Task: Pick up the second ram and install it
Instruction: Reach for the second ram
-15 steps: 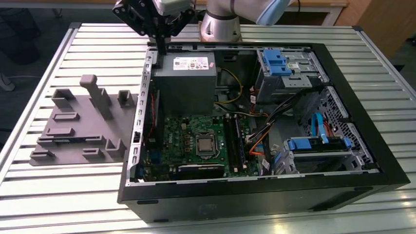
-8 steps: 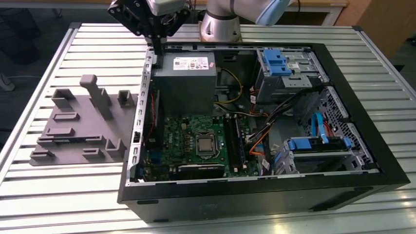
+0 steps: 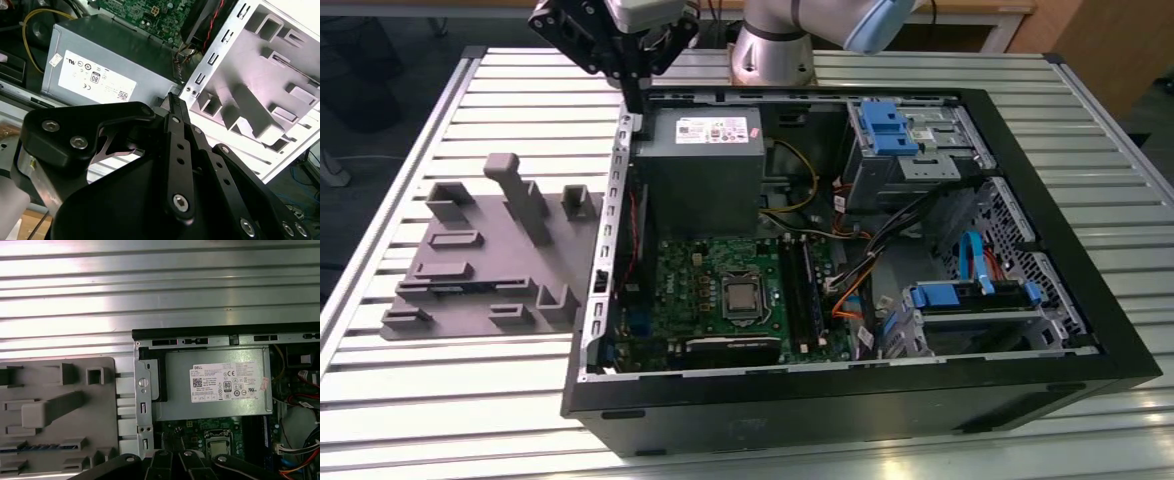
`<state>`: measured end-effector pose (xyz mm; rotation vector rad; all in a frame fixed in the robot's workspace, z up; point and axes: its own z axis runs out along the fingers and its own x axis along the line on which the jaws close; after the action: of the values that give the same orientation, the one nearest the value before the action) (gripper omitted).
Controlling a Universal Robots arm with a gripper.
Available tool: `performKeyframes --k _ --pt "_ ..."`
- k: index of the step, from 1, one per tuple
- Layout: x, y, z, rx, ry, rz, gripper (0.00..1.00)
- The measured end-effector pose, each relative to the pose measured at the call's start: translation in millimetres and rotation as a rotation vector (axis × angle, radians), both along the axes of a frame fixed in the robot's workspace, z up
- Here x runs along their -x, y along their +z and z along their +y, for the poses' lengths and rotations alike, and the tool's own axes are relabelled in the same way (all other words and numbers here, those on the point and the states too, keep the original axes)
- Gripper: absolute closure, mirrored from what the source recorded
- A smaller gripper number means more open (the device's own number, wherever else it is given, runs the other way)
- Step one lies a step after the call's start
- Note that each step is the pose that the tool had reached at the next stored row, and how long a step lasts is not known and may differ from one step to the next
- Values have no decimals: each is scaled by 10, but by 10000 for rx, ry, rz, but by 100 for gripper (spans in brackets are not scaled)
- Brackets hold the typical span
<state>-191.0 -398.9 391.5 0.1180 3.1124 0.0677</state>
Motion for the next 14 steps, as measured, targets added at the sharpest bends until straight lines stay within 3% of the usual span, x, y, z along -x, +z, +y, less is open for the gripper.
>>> performKeyframes --k 14 --pt "129 -4 -1 1 -1 1 89"
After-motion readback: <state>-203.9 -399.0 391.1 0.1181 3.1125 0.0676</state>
